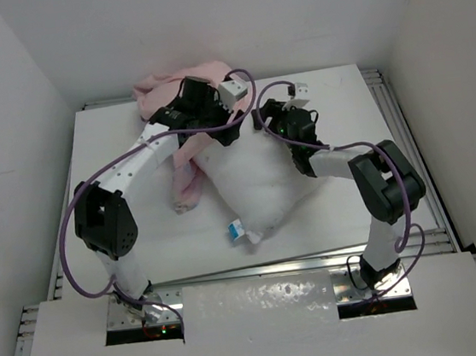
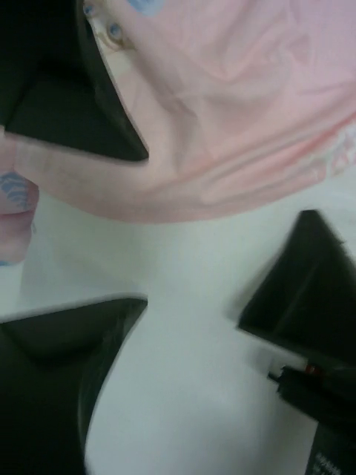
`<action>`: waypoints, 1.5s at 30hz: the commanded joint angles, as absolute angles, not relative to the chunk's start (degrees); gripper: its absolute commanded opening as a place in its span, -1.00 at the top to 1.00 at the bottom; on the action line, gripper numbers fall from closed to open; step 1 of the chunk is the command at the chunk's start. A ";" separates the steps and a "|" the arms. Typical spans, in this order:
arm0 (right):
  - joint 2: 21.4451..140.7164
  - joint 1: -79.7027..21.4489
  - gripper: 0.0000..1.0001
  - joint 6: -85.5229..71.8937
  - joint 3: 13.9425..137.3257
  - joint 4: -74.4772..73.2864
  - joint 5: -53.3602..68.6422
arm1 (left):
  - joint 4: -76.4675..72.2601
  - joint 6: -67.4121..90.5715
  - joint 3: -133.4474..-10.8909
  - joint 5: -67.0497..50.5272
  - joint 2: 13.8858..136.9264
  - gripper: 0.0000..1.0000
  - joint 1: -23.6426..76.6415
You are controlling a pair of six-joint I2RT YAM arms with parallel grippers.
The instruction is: Put the pillow into the pillowcase
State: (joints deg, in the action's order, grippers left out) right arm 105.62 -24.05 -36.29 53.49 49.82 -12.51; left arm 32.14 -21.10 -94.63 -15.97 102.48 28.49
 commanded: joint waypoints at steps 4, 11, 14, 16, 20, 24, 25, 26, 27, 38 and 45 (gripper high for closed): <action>94.58 -24.08 -0.98 -18.92 58.08 35.63 2.02 | 28.91 -19.42 -99.14 -12.48 100.29 -0.99 28.30; 85.35 -23.99 -0.98 -9.05 62.84 15.04 7.01 | 37.68 -17.75 -93.89 -10.89 86.69 -1.00 24.97; 83.32 -24.08 -0.98 -9.58 61.79 13.54 17.47 | 43.30 -19.86 -91.24 -11.34 82.98 -0.99 23.74; 82.97 -24.78 -0.98 -9.32 61.44 12.22 21.25 | 45.08 -20.65 -87.38 -12.30 78.77 -1.00 21.02; 82.27 -30.04 -0.98 -1.43 59.42 4.76 8.69 | 46.41 -21.97 -77.45 -15.46 72.96 -0.64 14.43; 82.97 -39.54 -0.98 5.01 58.54 2.55 -1.13 | 39.22 -20.39 -63.57 -15.21 71.89 -0.75 11.25; 83.14 -40.68 -0.98 4.40 57.67 3.24 -1.84 | 34.50 -19.26 -61.72 -14.07 72.07 -0.81 11.08; 83.23 -42.43 -0.98 3.96 57.05 3.86 -4.54 | 32.28 -19.16 -58.74 -13.37 72.59 -0.87 10.90; 83.32 -43.41 -0.98 3.78 56.17 4.65 -6.75 | 29.99 -18.81 -57.67 -12.75 72.86 -0.89 10.81; 97.72 -52.65 -0.98 9.14 55.89 10.37 -25.23 | 7.92 -15.47 -48.69 -14.68 83.32 -0.64 10.81; 105.38 -51.16 0.04 6.34 61.26 6.33 -22.51 | 8.26 -15.90 -49.48 -14.24 90.17 0.50 10.81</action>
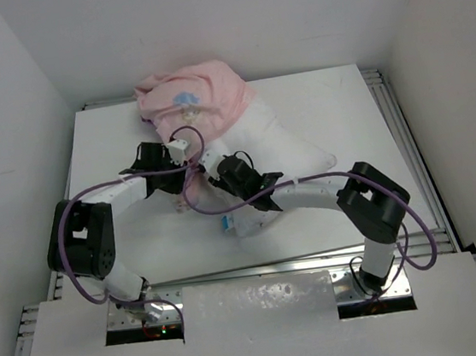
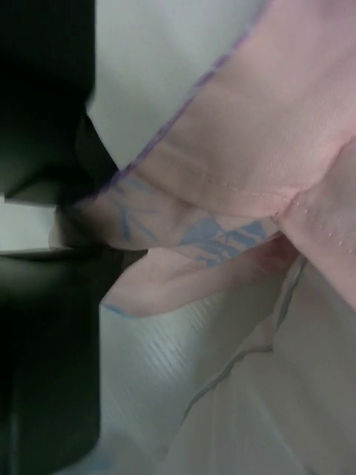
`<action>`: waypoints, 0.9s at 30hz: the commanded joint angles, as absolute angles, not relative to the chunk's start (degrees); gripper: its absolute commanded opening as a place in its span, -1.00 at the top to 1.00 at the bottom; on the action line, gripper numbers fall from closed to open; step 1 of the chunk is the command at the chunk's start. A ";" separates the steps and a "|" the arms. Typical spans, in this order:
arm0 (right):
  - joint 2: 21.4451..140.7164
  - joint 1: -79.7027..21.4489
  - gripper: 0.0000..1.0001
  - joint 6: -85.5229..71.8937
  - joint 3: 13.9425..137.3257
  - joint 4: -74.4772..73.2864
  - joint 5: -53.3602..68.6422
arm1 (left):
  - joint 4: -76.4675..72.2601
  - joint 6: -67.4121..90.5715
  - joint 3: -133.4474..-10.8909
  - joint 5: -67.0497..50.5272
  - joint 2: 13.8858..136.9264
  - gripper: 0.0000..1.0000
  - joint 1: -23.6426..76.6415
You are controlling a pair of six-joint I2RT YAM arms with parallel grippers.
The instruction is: Put the pillow into the pillowcase
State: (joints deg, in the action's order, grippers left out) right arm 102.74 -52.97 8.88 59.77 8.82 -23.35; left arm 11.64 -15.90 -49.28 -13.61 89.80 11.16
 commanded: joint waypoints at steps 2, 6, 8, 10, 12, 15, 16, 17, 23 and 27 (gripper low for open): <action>105.90 -49.14 0.98 2.74 61.78 6.94 -20.40 | 8.79 -16.17 -49.31 -15.72 89.48 1.00 10.81; 107.05 -44.66 1.00 -4.54 66.34 7.19 -7.53 | 10.02 -16.52 -49.13 -22.48 85.35 1.00 10.81; 105.56 -40.97 1.00 -8.42 66.80 11.31 0.58 | 11.24 -16.79 -49.92 -27.32 83.59 1.00 10.81; 103.90 -38.86 1.00 -15.71 65.57 22.99 10.70 | 14.49 -16.52 -51.76 -31.80 83.67 1.00 10.81; 102.13 -37.44 1.00 -21.06 65.83 34.64 14.92 | 17.91 -17.13 -52.73 -35.05 83.67 1.00 10.81; 101.25 -37.18 1.00 -25.64 68.02 46.52 15.73 | 27.19 -22.37 -56.59 -43.13 83.58 1.00 11.07; 101.25 -37.18 1.00 -26.80 68.20 49.54 15.30 | 30.73 -25.46 -59.73 -48.29 83.58 1.00 11.86; 101.42 -37.18 1.00 -28.02 68.20 52.70 14.42 | 34.42 -29.14 -61.07 -50.08 83.32 1.00 12.21; 105.46 -37.62 1.00 -34.62 67.85 63.54 6.08 | 46.14 -42.36 -69.42 -57.30 82.61 1.00 12.92; 107.66 -42.78 1.00 -27.35 66.27 60.82 -3.32 | 48.07 -42.71 -75.65 -67.37 85.24 1.00 13.18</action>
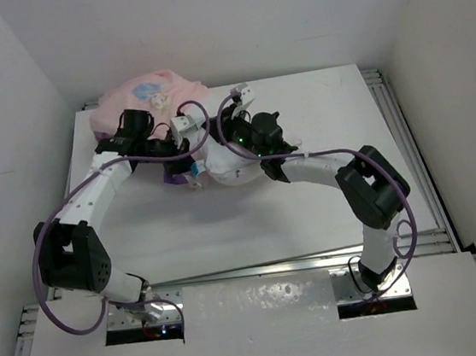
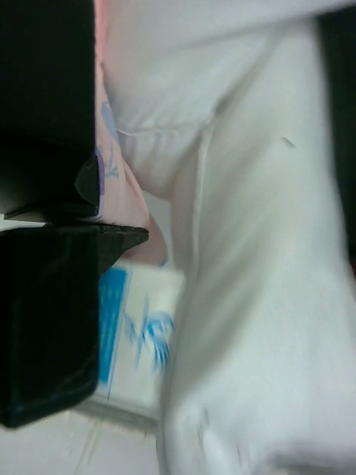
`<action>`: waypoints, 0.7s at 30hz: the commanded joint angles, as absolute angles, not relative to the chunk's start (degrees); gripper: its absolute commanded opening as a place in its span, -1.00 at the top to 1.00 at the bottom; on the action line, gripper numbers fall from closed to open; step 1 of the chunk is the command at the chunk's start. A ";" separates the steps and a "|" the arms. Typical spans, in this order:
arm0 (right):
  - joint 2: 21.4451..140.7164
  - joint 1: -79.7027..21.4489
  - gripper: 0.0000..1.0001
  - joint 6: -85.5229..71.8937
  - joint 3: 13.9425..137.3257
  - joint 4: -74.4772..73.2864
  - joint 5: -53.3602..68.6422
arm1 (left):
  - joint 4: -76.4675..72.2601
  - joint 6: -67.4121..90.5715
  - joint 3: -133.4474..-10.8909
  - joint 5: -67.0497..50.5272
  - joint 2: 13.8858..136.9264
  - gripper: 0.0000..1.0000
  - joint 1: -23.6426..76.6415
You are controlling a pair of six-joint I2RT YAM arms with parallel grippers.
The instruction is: Put the pillow into the pillowcase
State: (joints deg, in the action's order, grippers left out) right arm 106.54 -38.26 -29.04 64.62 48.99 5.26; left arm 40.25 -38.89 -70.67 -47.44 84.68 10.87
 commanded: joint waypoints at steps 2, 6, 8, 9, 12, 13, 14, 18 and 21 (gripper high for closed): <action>108.54 -43.42 1.00 -27.67 66.27 60.21 -6.75 | 51.31 -47.33 -78.56 -71.00 85.95 1.00 13.97; 110.91 -43.42 1.00 -30.49 68.20 58.02 -9.40 | 71.15 -65.90 -86.47 -76.28 86.75 1.00 17.92; 112.32 -43.42 1.00 -31.63 69.60 57.05 -10.71 | 71.19 -65.31 -85.96 -77.86 86.75 1.00 18.45; 112.59 -43.42 1.00 -32.08 69.78 56.95 -11.24 | 70.93 -65.56 -84.48 -78.31 86.84 1.00 18.54; 112.76 -43.42 1.00 -33.22 69.44 55.81 -13.17 | 67.16 -62.06 -81.58 -76.65 86.92 1.00 18.46; 112.42 -43.42 1.00 -33.14 68.91 55.81 -13.18 | 66.71 -61.53 -81.04 -76.55 86.75 1.00 18.37; 111.80 -43.42 1.00 -32.61 67.17 56.33 -13.10 | 65.93 -61.44 -80.25 -76.64 86.66 1.00 17.76; 108.64 -42.46 0.77 -26.91 60.92 58.71 -2.78 | 56.54 -49.78 -79.28 -71.81 85.96 0.74 15.04; 103.29 -40.62 -0.08 -21.81 54.60 58.89 3.41 | 55.62 -48.50 -78.23 -60.66 82.98 0.08 13.89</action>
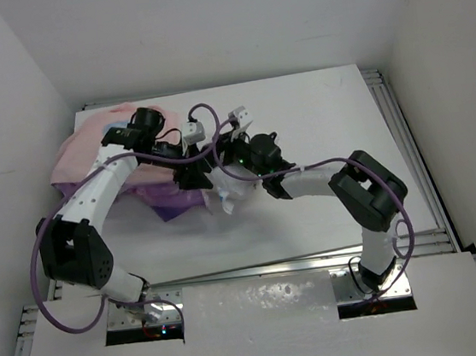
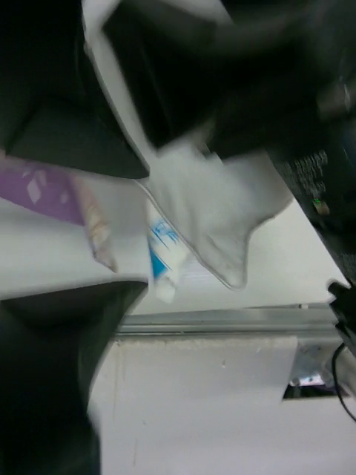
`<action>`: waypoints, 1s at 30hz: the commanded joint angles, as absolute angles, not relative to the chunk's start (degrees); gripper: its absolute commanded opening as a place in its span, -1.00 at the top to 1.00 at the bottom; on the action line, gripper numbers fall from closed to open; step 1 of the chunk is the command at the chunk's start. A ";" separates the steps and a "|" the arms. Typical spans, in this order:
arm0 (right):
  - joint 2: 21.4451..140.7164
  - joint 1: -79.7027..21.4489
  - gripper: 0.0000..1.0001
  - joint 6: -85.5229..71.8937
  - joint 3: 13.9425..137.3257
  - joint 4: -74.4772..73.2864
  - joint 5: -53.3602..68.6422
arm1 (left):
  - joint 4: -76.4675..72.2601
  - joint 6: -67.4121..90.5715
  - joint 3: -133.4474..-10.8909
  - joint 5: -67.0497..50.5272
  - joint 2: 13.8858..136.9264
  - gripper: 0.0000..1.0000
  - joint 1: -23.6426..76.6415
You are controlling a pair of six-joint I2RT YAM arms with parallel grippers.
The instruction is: Put the pillow into the pillowcase
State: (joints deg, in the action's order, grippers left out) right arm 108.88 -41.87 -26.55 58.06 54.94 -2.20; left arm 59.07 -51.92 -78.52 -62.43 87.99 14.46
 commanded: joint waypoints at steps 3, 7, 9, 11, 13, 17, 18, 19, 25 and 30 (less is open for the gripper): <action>97.41 -39.21 -0.55 -12.96 51.94 48.90 7.20 | 62.37 -54.82 -77.61 -56.52 80.69 -0.55 13.80; 92.73 -39.20 -0.68 -3.72 52.56 32.64 7.21 | 65.65 -55.11 -79.71 -54.50 77.96 -1.00 13.71; 91.41 -39.20 -0.71 -1.51 52.65 30.42 7.38 | 65.31 -53.45 -82.17 -52.30 76.73 -0.99 13.54; 89.57 -41.20 -0.84 3.15 53.78 25.77 6.95 | 61.80 -46.88 -84.97 -47.06 75.68 -0.99 12.75; 88.51 -44.80 -0.85 10.49 54.93 21.99 1.79 | 54.28 -34.10 -87.35 -34.98 74.63 -1.00 11.52; 89.99 -57.36 -0.98 21.17 54.23 25.04 -12.54 | 47.21 -20.76 -90.35 -13.43 72.87 -0.99 6.61; 90.87 -58.87 -0.98 23.27 54.84 26.01 -13.61 | 45.89 -18.57 -90.53 -11.36 72.43 -0.99 3.89; 93.05 -62.11 -0.98 24.51 55.45 26.28 -14.84 | 45.36 -17.68 -90.44 -8.03 71.46 -0.99 2.82; 104.30 -73.28 -0.98 31.45 62.46 29.53 -27.50 | 44.82 -16.35 -87.98 -3.00 67.42 -0.99 -2.45; 111.70 -74.36 -0.98 22.97 72.92 21.82 -30.93 | 45.61 -17.05 -87.10 -2.90 65.66 -0.99 -3.25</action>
